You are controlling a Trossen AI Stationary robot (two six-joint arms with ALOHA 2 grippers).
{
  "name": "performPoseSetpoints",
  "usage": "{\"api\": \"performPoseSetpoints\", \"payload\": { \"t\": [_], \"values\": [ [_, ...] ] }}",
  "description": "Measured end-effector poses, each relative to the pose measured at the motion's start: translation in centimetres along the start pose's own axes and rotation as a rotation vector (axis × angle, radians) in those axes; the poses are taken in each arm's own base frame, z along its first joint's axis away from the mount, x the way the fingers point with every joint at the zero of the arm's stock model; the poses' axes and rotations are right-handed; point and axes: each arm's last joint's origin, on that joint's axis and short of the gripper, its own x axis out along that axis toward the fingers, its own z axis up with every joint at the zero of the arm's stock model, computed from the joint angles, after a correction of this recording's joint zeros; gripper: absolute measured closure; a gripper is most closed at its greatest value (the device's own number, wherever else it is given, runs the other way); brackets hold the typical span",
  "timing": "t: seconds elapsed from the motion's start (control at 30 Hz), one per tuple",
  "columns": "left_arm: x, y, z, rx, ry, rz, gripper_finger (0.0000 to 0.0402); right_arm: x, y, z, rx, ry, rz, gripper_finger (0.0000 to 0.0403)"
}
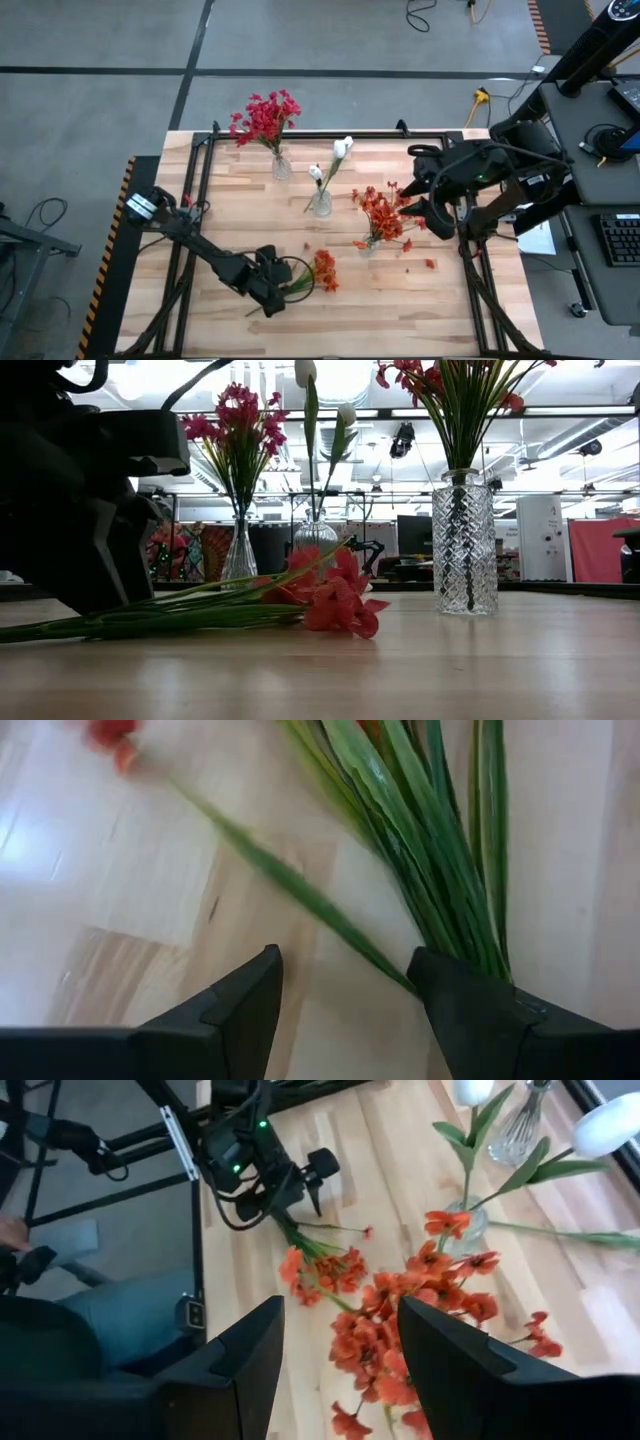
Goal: Sort flowers into vase by color
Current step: Put the orange sprig flower into the bottom right transparent glass vase
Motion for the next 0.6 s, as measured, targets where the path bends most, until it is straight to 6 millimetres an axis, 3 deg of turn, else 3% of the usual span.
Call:
{"api": "performPoseSetpoints", "payload": {
  "t": [0.6],
  "values": [
    [-2.5,0.9,0.2,0.012,0.022,-0.003,0.0192,0.3,1.8,-1.0,0.061,0.010,-0.002,0.0216]
  ]
}}
